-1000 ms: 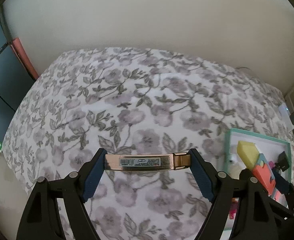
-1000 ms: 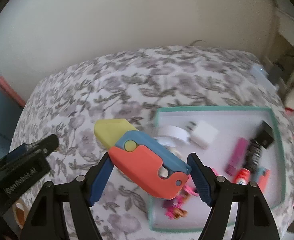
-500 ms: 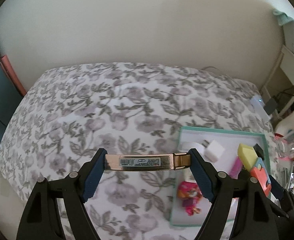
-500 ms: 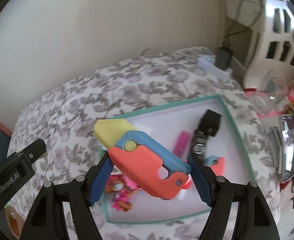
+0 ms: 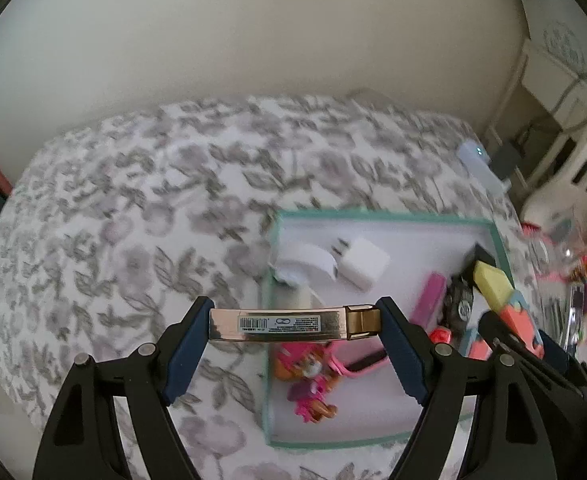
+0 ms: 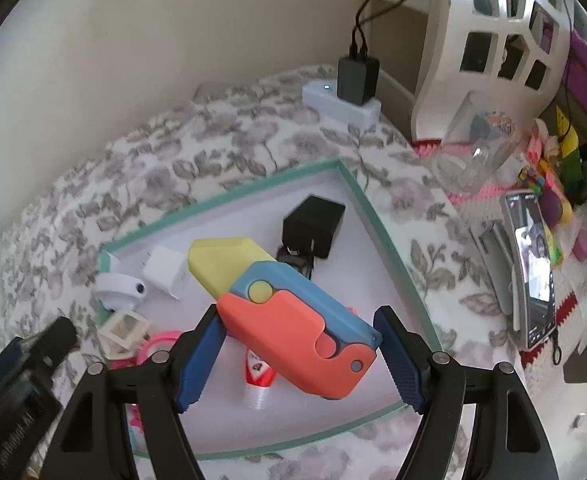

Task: Organize rigid objects
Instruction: 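Carry harmonica and toy knife over the tray and open both tools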

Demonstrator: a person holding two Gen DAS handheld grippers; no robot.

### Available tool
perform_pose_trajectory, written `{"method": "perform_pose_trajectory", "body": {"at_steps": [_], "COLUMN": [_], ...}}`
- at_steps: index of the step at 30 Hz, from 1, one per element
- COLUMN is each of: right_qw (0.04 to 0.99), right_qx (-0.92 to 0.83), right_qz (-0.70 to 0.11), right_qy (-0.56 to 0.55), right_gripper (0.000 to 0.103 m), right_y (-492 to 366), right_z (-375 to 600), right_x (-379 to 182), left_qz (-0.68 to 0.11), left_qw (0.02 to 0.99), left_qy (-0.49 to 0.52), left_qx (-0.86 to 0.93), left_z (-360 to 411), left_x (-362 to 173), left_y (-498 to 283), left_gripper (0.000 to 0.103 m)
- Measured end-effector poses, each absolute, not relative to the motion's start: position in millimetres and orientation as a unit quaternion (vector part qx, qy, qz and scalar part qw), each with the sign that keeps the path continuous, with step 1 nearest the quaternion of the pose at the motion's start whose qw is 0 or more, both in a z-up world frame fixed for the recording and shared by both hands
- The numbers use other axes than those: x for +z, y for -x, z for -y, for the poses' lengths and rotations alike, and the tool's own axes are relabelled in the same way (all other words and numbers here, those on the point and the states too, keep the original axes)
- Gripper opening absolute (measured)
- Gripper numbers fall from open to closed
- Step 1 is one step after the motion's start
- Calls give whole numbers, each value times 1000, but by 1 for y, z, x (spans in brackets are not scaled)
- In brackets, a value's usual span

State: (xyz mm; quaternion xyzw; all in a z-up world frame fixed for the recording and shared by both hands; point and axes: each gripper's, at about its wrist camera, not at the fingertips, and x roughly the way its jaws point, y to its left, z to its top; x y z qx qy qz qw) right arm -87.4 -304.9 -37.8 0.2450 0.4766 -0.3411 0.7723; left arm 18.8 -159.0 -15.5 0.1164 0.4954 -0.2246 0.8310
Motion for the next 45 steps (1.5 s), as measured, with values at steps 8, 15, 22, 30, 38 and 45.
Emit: {"method": "perform_pose_trajectory", "body": {"at_steps": [8, 15, 22, 30, 38, 45], "right_qw": [751, 741, 736, 728, 725, 725], "right_qx": [-341, -339, -339, -335, -331, -323], "right_qz": [-513, -528, -535, -545, -553, -559], "right_qy": [-237, -238, -239, -245, -243, -241], "right_gripper": [78, 78, 78, 78, 78, 78], "right_y": [83, 83, 82, 82, 81, 79], "right_z": [305, 306, 308, 309, 307, 306], "right_x": [-61, -72, -78, -86, -90, -93], "left_qz": [-516, -524, -540, -555, -567, -570], "left_qw": [813, 808, 798, 788, 780, 780], "left_qy": [-119, -113, -104, -102, -98, -96], "left_qx": [-242, -244, -248, -247, -244, -240], "left_z": [168, 168, 168, 168, 168, 165], "left_x": [-39, -50, -58, -67, -72, -72], "left_y": [-13, -13, -17, -18, -20, -21], "left_gripper": [83, 83, 83, 83, 83, 85]}}
